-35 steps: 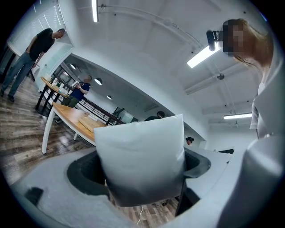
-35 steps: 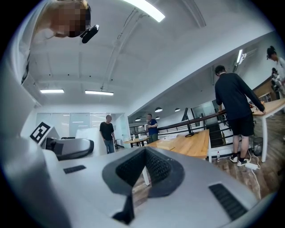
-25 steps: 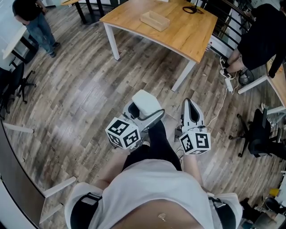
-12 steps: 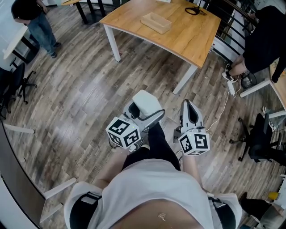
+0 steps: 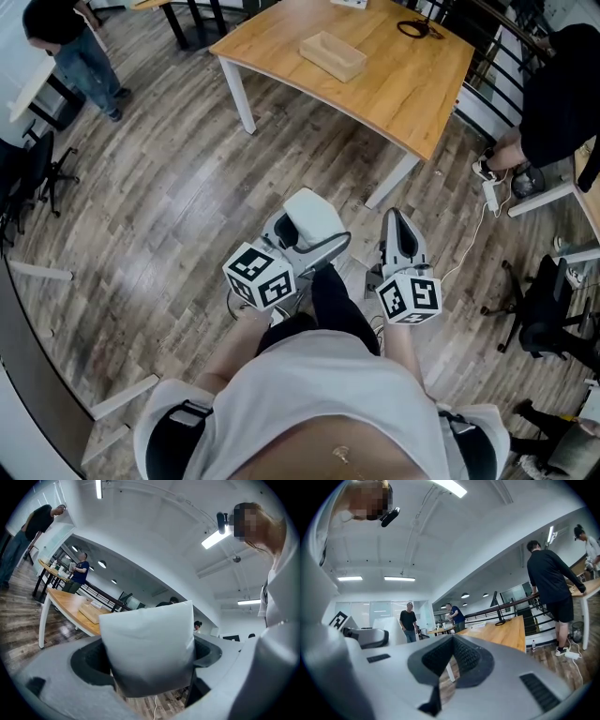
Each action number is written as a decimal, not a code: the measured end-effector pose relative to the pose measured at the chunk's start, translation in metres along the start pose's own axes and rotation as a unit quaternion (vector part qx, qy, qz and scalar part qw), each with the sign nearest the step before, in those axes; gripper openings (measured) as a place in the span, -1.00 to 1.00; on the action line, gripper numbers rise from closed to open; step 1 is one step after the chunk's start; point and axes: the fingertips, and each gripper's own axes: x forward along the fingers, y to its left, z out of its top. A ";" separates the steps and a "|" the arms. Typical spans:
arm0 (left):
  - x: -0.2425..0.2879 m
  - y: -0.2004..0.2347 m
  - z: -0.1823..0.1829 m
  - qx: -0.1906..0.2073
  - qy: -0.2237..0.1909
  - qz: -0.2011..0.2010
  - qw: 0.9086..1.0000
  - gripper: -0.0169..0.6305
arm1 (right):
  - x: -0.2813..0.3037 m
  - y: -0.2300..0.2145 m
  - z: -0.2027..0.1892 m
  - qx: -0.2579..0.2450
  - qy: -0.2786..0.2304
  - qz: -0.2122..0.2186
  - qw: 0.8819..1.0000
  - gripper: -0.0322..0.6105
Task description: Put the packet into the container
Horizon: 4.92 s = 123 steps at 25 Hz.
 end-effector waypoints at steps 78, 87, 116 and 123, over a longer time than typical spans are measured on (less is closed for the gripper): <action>0.256 0.214 0.091 -0.020 -0.002 0.062 0.998 0.56 | 0.310 -0.133 0.011 0.029 0.046 0.067 0.996 -0.87; 0.291 0.263 0.116 -0.026 0.011 0.059 0.998 0.56 | 0.363 -0.156 0.025 0.026 0.045 0.043 0.998 -0.87; 0.378 0.410 0.175 0.014 0.107 0.048 0.993 0.56 | 0.523 -0.174 0.029 0.013 0.054 0.031 0.998 -0.87; 0.402 0.424 0.171 0.045 0.181 0.038 0.982 0.56 | 0.548 -0.177 0.041 0.000 0.059 0.037 0.998 -0.87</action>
